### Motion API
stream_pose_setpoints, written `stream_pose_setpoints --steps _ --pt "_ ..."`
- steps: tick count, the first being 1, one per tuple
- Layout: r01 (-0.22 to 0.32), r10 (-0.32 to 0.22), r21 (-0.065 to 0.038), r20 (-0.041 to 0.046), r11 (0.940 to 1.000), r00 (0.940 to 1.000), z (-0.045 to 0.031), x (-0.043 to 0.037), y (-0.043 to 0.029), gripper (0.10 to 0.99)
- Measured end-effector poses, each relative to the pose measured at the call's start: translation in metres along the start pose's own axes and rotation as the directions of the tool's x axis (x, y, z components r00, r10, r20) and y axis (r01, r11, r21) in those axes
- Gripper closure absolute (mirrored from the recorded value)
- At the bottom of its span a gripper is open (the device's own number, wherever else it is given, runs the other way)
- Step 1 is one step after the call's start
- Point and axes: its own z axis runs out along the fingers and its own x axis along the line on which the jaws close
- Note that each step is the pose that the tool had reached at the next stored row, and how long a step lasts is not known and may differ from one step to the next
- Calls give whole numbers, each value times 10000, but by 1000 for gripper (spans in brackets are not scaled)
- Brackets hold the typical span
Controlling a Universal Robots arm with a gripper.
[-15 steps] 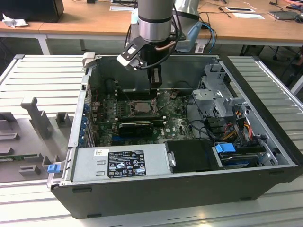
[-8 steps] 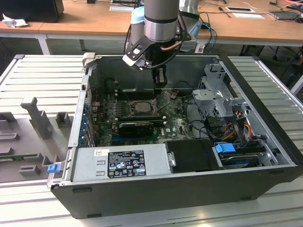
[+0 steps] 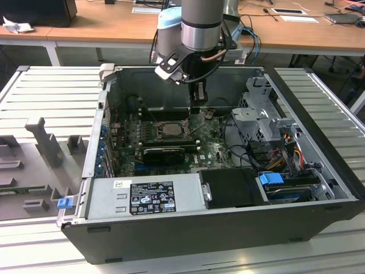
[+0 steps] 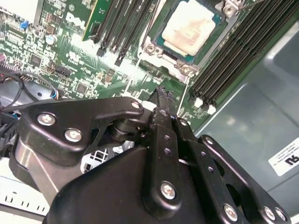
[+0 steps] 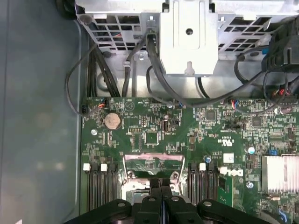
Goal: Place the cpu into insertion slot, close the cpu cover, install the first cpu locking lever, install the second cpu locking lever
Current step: 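Close the cpu cover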
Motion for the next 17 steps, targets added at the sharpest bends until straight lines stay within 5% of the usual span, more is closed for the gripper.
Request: stream_pose_setpoints --steps 6,12,17 --pt "0 0 1 -1 10000 10000 7 0 90 980" --pt "9 -9 21 -5 10000 10000 49 -1 331 980" --pt "15 -15 22 35 10000 10000 107 -3 411 980"
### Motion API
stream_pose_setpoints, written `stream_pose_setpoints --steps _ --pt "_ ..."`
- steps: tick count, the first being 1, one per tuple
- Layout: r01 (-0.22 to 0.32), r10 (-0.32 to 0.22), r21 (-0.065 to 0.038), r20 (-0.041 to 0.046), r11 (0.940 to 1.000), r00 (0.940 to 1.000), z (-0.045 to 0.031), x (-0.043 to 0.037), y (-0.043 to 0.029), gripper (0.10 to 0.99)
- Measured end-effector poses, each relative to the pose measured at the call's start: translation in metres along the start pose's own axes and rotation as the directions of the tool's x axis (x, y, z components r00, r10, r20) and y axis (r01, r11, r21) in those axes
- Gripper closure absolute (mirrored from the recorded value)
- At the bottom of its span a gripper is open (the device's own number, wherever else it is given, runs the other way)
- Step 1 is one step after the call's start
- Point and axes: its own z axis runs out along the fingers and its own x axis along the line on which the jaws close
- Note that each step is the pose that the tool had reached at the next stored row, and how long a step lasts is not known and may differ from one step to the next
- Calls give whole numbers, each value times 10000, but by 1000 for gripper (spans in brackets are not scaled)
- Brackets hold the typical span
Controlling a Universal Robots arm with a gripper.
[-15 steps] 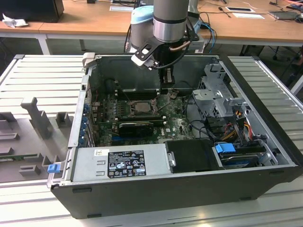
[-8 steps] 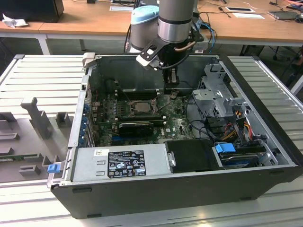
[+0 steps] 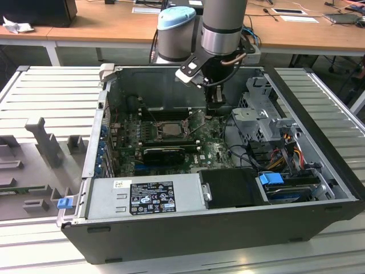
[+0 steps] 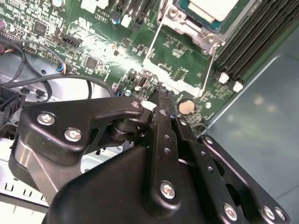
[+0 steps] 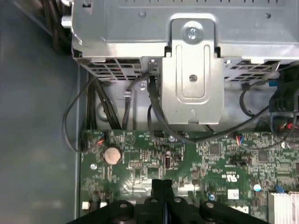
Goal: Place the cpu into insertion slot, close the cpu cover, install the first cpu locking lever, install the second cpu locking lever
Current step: 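Close the cpu cover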
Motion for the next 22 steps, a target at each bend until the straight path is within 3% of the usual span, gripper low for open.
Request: stream_pose_setpoints --steps 2,5,6,9,10,11,22 --pt "2 -2 1 40 10000 10000 18 0 19 980" --pt "2 -2 1 56 10000 10000 113 -1 33 980" --pt "2 -2 111 55 9999 10000 118 -1 37 980" --pt "1 -4 637 53 9980 10000 117 -2 38 980" --pt "0 -4 773 51 9970 10000 117 -1 38 980" --pt "-2 -3 824 51 9966 10000 116 -1 38 980" --pt "-1 -3 820 51 9966 10000 112 -1 -24 980"
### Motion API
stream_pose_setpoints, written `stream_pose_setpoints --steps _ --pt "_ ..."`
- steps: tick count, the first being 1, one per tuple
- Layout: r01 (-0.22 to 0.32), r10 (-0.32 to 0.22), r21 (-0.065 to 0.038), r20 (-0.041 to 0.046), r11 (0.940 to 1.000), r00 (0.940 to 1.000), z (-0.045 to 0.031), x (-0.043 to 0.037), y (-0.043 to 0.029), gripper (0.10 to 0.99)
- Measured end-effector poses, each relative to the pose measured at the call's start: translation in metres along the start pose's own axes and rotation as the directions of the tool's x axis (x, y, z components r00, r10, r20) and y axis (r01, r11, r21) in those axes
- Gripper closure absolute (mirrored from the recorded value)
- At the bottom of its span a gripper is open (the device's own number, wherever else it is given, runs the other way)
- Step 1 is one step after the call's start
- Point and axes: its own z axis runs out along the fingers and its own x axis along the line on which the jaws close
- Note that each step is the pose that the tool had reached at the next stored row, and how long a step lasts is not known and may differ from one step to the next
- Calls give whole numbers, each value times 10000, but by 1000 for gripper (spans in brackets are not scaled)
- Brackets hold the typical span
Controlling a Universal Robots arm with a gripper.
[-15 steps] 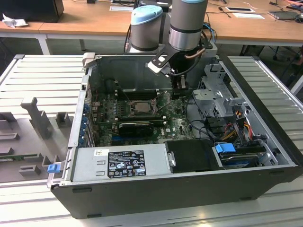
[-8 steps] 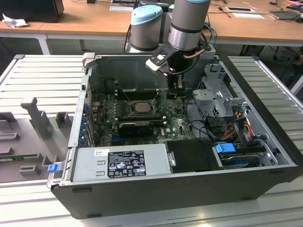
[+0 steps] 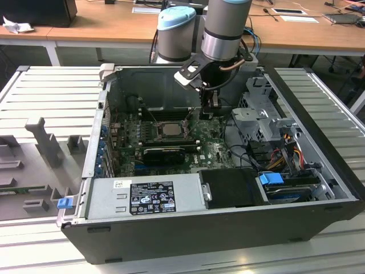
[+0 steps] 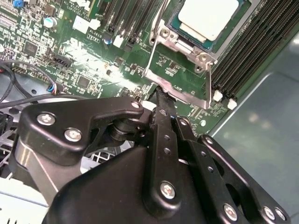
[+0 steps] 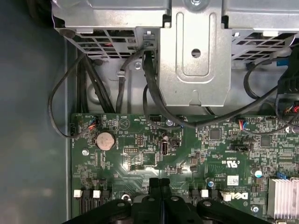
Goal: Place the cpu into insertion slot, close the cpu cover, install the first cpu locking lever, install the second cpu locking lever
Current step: 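Close the cpu cover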
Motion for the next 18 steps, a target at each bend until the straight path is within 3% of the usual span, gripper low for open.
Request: stream_pose_setpoints --steps 18 --pt "0 0 0 0 10000 10000 2 1 -85 980"
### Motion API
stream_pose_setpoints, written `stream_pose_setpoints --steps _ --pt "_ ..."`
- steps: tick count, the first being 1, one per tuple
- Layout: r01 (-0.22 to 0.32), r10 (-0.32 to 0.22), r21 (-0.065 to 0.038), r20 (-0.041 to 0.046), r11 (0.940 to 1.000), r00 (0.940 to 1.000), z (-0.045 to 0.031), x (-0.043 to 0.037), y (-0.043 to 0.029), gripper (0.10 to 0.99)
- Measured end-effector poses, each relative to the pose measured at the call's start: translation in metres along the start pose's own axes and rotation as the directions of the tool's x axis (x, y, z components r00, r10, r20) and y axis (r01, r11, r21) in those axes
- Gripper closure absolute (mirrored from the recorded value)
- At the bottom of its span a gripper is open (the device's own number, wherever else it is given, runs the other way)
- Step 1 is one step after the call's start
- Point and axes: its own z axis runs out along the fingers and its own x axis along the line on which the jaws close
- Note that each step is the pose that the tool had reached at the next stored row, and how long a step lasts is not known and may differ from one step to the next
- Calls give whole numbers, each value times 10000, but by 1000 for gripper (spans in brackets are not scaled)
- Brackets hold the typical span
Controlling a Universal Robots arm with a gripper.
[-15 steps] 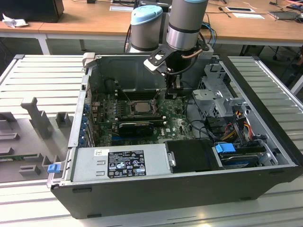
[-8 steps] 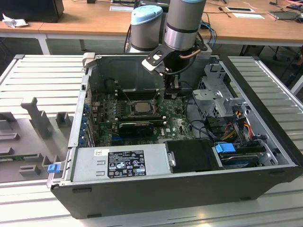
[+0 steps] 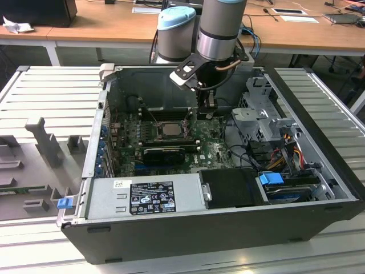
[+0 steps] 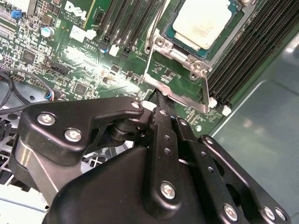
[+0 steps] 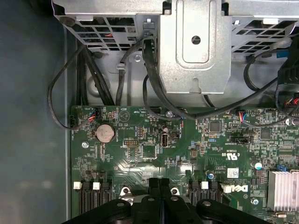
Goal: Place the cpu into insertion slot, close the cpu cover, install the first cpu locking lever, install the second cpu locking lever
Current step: 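Close the cpu cover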
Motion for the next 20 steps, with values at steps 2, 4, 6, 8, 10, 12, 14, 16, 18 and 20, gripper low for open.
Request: stream_pose_setpoints --steps 2,4,6,8,10,12,14,16,18,20 --pt "1 -1 0 0 10000 10000 0 0 -3 980" --pt "0 0 0 0 10000 10000 0 0 -7 980" --pt "0 0 0 0 10000 10000 0 0 -16 980" --pt "0 0 0 0 10000 10000 1 0 -27 980" --pt "2 -2 0 0 10000 10000 1 0 -30 980" --pt "1 -1 0 1 10000 10000 1 0 -34 980" --pt "0 0 0 0 10000 10000 1 0 -37 980" --pt "-1 1 0 0 10000 10000 1 0 -40 980" --pt "0 0 0 0 10000 10000 1 0 -44 980" --pt "0 0 0 0 10000 10000 1 0 -47 980"
